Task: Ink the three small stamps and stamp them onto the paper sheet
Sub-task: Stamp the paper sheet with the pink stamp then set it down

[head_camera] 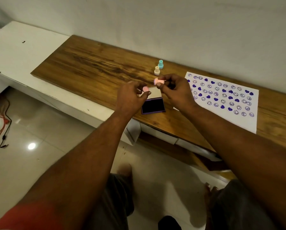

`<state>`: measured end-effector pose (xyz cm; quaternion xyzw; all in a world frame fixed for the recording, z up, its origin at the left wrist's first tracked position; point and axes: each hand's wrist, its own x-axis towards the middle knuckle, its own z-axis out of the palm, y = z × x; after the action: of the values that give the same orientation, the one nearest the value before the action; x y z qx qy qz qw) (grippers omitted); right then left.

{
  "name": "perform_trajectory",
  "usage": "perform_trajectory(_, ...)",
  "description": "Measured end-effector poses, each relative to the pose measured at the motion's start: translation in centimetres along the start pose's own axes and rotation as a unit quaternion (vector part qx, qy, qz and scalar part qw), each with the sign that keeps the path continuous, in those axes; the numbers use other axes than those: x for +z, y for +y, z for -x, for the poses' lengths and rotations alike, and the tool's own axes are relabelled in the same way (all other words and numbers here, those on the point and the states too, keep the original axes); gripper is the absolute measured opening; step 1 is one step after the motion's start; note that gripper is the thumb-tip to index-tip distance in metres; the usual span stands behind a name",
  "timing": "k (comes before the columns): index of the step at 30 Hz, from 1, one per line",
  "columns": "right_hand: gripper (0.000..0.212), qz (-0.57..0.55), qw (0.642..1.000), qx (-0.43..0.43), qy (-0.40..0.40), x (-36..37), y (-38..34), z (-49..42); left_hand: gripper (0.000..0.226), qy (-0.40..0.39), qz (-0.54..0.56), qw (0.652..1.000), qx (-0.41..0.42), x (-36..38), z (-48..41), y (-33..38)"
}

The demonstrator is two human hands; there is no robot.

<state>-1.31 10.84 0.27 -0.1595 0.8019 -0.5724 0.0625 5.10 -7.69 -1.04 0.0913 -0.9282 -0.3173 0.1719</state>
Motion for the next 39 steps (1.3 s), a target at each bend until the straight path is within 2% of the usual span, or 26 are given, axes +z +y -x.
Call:
perform_trajectory(4,0.032,0.016,1.0,-0.014,-0.013,-0.1,0.2,0.2,0.034,-0.011,0.054,0.998,0.016,0.6,-0.2,0.7)
perform_trajectory(18,0.029,0.131,0.99,-0.04,-0.046,-0.7,1.0,0.2,0.036,-0.041,0.047,0.998,0.014,1.3,-0.6,1.6)
perform_trajectory(29,0.029,0.149,0.988,-0.036,0.024,-0.7,1.1,-0.1,0.04,-0.039,0.173,0.983,-0.046,1.7,-0.7,3.0)
perform_trajectory(36,0.033,0.157,0.986,-0.034,0.037,-0.5,1.3,0.2,0.035,-0.017,0.203,0.976,-0.071,1.9,-0.5,3.5)
perform_trajectory(39,0.031,0.157,0.986,-0.045,0.038,-0.5,1.2,0.1,0.035,-0.031,0.216,0.973,-0.076,1.9,-0.7,3.5)
